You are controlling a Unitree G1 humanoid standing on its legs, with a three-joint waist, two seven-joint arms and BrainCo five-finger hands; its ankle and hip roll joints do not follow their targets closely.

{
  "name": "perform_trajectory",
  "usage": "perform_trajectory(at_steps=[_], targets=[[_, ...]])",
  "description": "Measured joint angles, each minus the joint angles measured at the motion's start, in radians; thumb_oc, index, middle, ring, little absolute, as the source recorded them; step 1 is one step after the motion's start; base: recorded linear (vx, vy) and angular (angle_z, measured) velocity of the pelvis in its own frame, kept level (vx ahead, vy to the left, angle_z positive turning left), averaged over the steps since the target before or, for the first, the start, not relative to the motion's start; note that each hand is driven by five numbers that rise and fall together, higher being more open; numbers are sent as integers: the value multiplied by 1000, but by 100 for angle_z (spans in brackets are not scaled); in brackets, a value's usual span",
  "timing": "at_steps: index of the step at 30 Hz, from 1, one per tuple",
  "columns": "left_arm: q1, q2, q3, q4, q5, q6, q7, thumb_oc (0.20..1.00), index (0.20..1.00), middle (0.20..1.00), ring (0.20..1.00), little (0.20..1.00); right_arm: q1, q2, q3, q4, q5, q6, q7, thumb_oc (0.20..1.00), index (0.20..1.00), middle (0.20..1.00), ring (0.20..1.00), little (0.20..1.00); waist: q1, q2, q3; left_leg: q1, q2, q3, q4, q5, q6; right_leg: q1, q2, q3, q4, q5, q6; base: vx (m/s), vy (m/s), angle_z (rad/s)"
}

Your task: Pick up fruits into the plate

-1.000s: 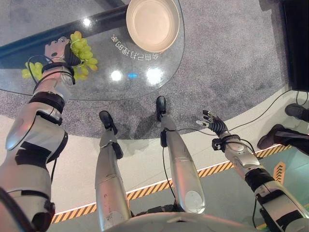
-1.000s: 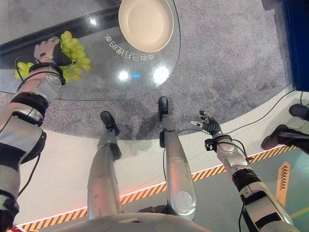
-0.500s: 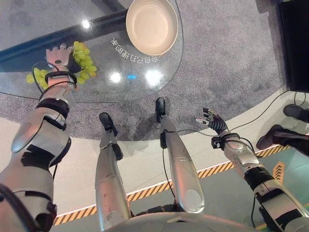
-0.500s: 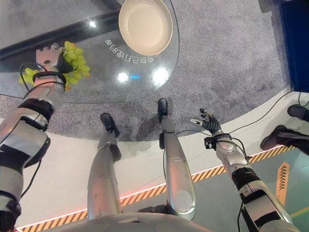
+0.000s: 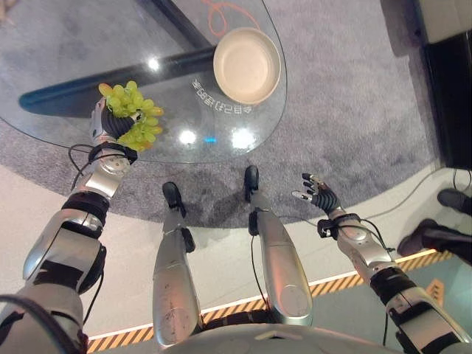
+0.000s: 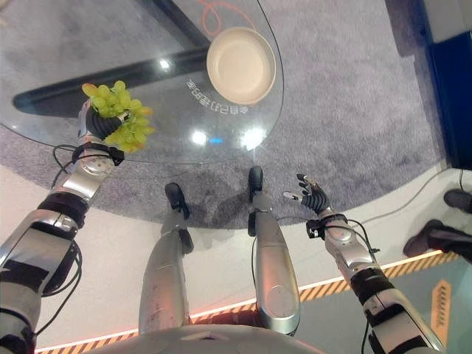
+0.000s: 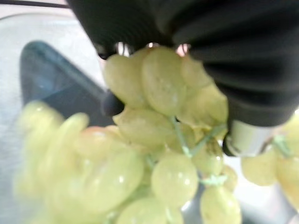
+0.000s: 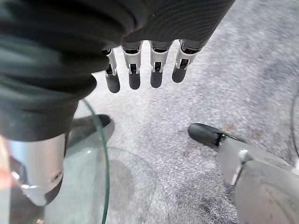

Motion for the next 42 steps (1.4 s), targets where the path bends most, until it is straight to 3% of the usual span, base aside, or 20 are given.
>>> perform_trajectory(at_steps=[9, 17, 21, 27, 32, 42], targets=[[152, -48, 113, -259, -148, -151, 8, 200, 200, 200, 200, 200, 70, 31, -26, -26, -110, -42, -1, 1000, 1000, 1000, 1000, 1000, 44, 31, 20, 216, -13, -10, -90, 22, 2, 224, -8, -32, -74, 4, 0, 2, 3, 8], [281, -62, 199, -474, -208, -169, -78, 200, 200, 200, 200, 200, 79, 29, -108, -162, -224, -46, 16, 1000, 1000, 1000, 1000, 1000, 51, 46, 18, 374, -17, -2, -161, 22, 1, 397, -7, -54, -169, 19, 13, 69, -5, 3], [400, -84, 225, -620, -207, -167, -127, 200, 200, 200, 200, 200, 73, 1, -171, -304, -275, -33, 60, 1000, 1000, 1000, 1000, 1000, 62, 85, -19, 449, -18, 7, -198, 19, -3, 475, -4, -61, -215, 23, 18, 113, -10, -2], [471, -107, 243, -744, -208, -137, -239, 200, 200, 200, 200, 200, -34, -89, -181, -416, -330, 54, 160, 1000, 1000, 1000, 1000, 1000, 86, 134, -125, 524, -12, 16, -201, 0, -10, 564, 4, -68, -254, 23, 18, 89, -15, -1], [484, -109, 236, -768, -214, -79, -359, 200, 200, 200, 200, 200, -131, -124, -161, -465, -330, 160, 226, 1000, 1000, 1000, 1000, 1000, 95, 139, -251, 552, -8, 23, -202, -11, -14, 595, 9, -68, -268, 22, 19, 22, -10, -2], [482, -105, 134, -790, -280, -6, -577, 200, 200, 200, 200, 200, -218, -120, -10, -570, -3, 326, 441, 1000, 1000, 1000, 1000, 1000, 119, 137, -326, 581, -1, 22, -204, -18, -7, 625, 9, -68, -269, 17, 17, 7, -1, 0]])
